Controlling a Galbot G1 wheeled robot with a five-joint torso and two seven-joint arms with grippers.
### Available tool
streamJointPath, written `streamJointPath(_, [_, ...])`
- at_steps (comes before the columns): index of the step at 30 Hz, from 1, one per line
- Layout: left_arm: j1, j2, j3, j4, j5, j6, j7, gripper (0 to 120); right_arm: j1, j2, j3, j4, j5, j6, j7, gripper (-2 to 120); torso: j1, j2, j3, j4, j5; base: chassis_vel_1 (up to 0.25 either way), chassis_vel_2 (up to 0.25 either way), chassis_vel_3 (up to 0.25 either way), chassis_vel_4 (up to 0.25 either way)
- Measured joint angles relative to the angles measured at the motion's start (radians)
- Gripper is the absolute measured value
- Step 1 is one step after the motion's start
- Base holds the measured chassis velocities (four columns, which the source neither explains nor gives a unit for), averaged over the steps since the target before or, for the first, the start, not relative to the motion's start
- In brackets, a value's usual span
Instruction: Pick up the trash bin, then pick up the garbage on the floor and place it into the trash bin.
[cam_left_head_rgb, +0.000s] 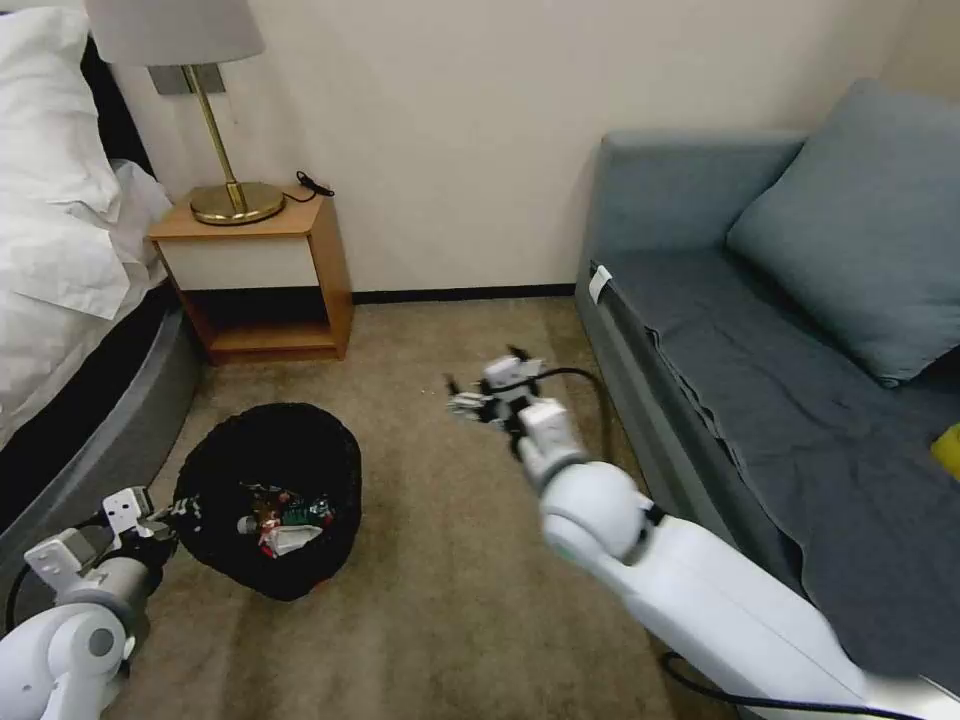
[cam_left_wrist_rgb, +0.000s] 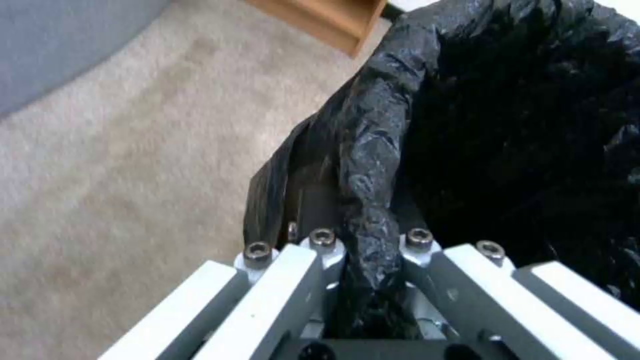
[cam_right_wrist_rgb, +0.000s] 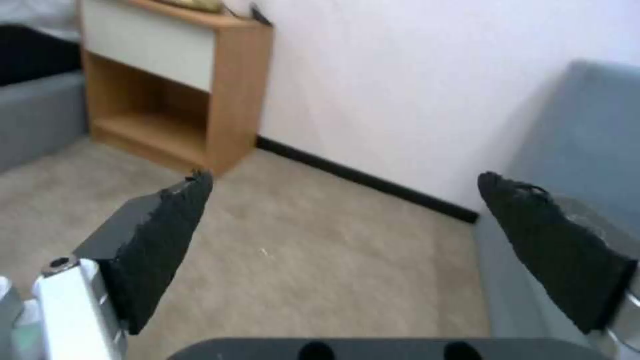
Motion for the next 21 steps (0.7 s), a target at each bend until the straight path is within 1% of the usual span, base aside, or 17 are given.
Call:
streamJointPath(1, [0.000,-0.004,0.004,-0.002,-0.009,0.008,-0.012,3,-0.036,-0.008,0.027,0.015,-0.016,0.006,-0.004,100,0.000,0.000,0.000,0.0000,-0.0002,0.000,0.000,0.000,0.000])
streamJointPath(2, [0.000,-0.004,0.004,-0.002,-0.009,0.008,-0.012,3,-0.036,-0.008,0.027,0.015,-0.016,0.006,-0.004,100,0.000,0.000,0.000,0.0000,-0.0002,0.000,0.000,0.000,0.000])
streamJointPath(4, [0.000,-0.016,0.014,-0.006,-0.024,0.025,-0.053,3,-0.112,-0.010,0.091,0.048,-0.045,0.014,-0.017,100,0.000,0.000,0.000,0.0001,-0.0002,0.000,0.000,0.000,0.000])
streamJointPath(5, [0.000,-0.023,0.021,-0.008,-0.032,0.036,-0.083,3,-0.149,-0.007,0.133,0.068,-0.056,0.016,-0.024,100,0.000,0.000,0.000,0.0001,-0.0001,0.000,0.000,0.000,0.000])
streamJointPath(7, [-0.001,-0.024,0.022,-0.008,-0.033,0.038,-0.088,3,-0.154,-0.007,0.139,0.071,-0.058,0.016,-0.025,100,0.000,0.000,0.000,0.0001,-0.0001,0.000,0.000,0.000,0.000])
streamJointPath(8, [-0.003,-0.033,0.034,-0.009,-0.036,0.050,-0.120,3,-0.200,-0.004,0.197,0.101,-0.070,0.020,-0.037,100,0.000,0.000,0.000,0.0002,-0.0003,0.000,0.000,0.000,0.000])
streamJointPath(10, [-0.007,-0.042,0.047,-0.011,-0.037,0.060,-0.151,3,-0.246,-0.011,0.255,0.135,-0.081,0.028,-0.050,100,0.000,0.000,0.000,0.0002,-0.0003,0.000,0.000,0.000,0.000])
streamJointPath(11, [-0.007,-0.042,0.047,-0.011,-0.037,0.060,-0.151,3,-0.246,-0.011,0.255,0.135,-0.081,0.028,-0.050,100,0.000,0.000,0.000,0.0002,-0.0003,0.000,0.000,0.000,0.000])
streamJointPath(13, [-0.012,-0.052,0.058,-0.014,-0.040,0.067,-0.172,3,-0.294,-0.019,0.310,0.166,-0.100,0.040,-0.069,100,0.000,0.000,0.000,0.0002,-0.0004,0.000,0.000,0.000,0.000])
streamJointPath(16, [-0.015,-0.062,0.068,-0.014,-0.040,0.070,-0.183,3,-0.342,-0.022,0.355,0.186,-0.127,0.057,-0.085,100,0.000,0.000,0.000,0.0002,-0.0004,0.000,0.000,0.000,0.000])
streamJointPath(18, [-0.017,-0.072,0.075,-0.014,-0.038,0.070,-0.186,3,-0.385,-0.015,0.383,0.199,-0.145,0.069,-0.095,100,0.000,0.000,0.000,0.0002,-0.0005,0.000,0.000,0.000,0.000])
streamJointPath(20, [-0.017,-0.083,0.083,-0.014,-0.034,0.070,-0.187,3,-0.440,0.007,0.411,0.214,-0.172,0.083,-0.109,100,0.000,0.000,0.000,0.0001,-0.0005,0.000,0.000,0.000,0.000])
streamJointPath(21, [-0.017,-0.083,0.083,-0.014,-0.034,0.070,-0.187,3,-0.440,0.007,0.411,0.214,-0.172,0.083,-0.109,100,0.000,0.000,0.000,0.0001,-0.0005,0.000,0.000,0.000,0.000])
